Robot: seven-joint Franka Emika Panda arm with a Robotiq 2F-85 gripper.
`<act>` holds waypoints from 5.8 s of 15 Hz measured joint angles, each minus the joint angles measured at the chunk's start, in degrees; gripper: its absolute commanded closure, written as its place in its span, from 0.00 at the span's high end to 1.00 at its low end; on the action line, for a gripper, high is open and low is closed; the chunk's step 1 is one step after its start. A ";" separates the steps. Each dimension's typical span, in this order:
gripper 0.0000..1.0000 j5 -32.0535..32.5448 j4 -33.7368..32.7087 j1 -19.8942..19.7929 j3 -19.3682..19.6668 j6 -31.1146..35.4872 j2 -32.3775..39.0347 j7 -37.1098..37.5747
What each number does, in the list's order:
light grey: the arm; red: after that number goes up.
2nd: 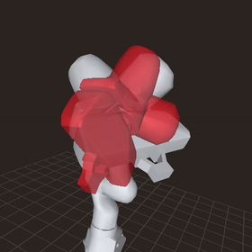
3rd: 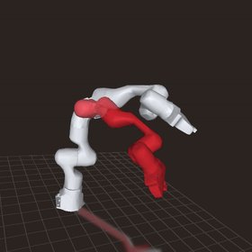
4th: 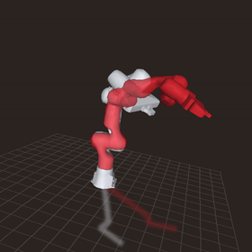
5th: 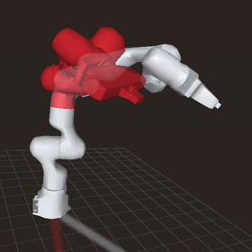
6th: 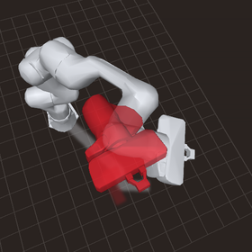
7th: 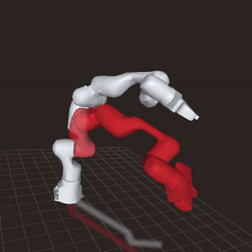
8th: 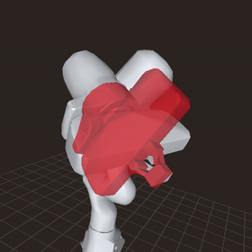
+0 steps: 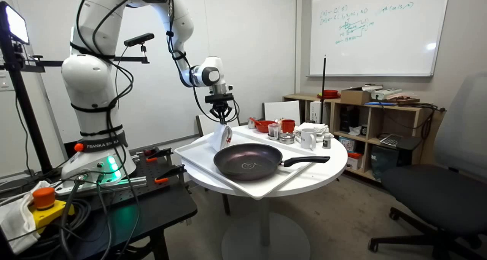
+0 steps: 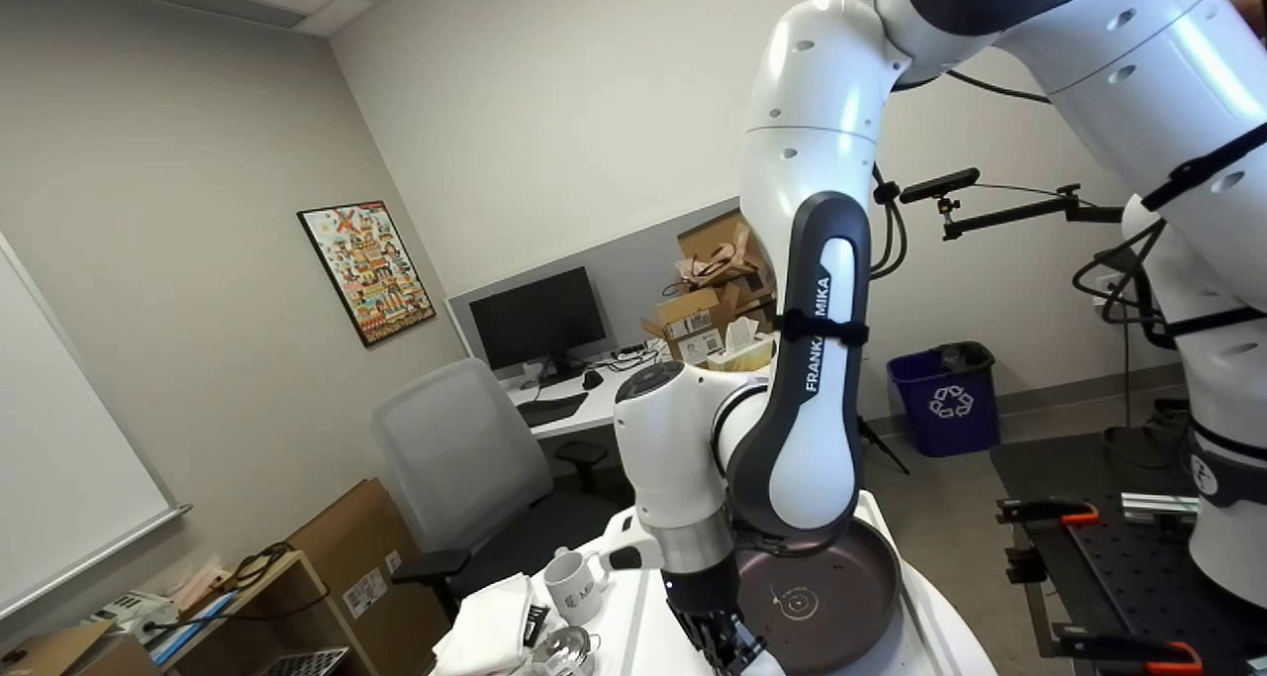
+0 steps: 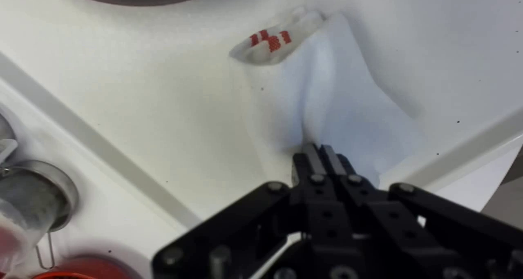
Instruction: Wipe the pan with the white towel
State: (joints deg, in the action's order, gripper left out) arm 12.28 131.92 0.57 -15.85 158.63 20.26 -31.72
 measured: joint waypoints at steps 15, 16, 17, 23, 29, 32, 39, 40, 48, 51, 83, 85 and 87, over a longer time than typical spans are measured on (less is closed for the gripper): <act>0.01 -26.24 13.93 -9.80 -3.66 9.79 -14.61 -13.37; 0.01 -29.55 14.84 -10.38 -4.60 10.19 -15.92 -15.57; 0.01 -33.15 15.65 -10.75 -5.42 10.43 -17.29 -17.93; 0.01 -53.03 17.83 -10.80 -5.33 8.44 -25.63 -30.88; 0.01 -61.36 17.66 -11.80 2.07 0.64 -28.95 -39.75; 0.01 -63.31 17.95 -12.70 5.39 -2.70 -28.40 -44.06; 0.01 -64.40 20.88 -13.48 11.22 -11.07 -25.71 -52.83; 0.01 -64.37 21.77 -12.56 13.21 -12.10 -25.66 -53.88; 0.01 -64.54 25.70 -11.84 24.27 -13.39 -27.30 -56.73; 0.01 -64.59 24.82 -12.30 27.12 -13.39 -27.79 -55.86; 0.01 -40.70 -7.19 -12.53 20.19 -13.86 12.56 -14.41; 0.01 -37.40 -8.05 -12.74 19.37 -13.28 14.17 -11.72; 0.01 -33.97 -8.24 -12.77 18.60 -12.02 15.29 -9.34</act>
State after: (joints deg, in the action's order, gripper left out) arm -21.69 123.68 -12.20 2.76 146.61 35.55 -41.06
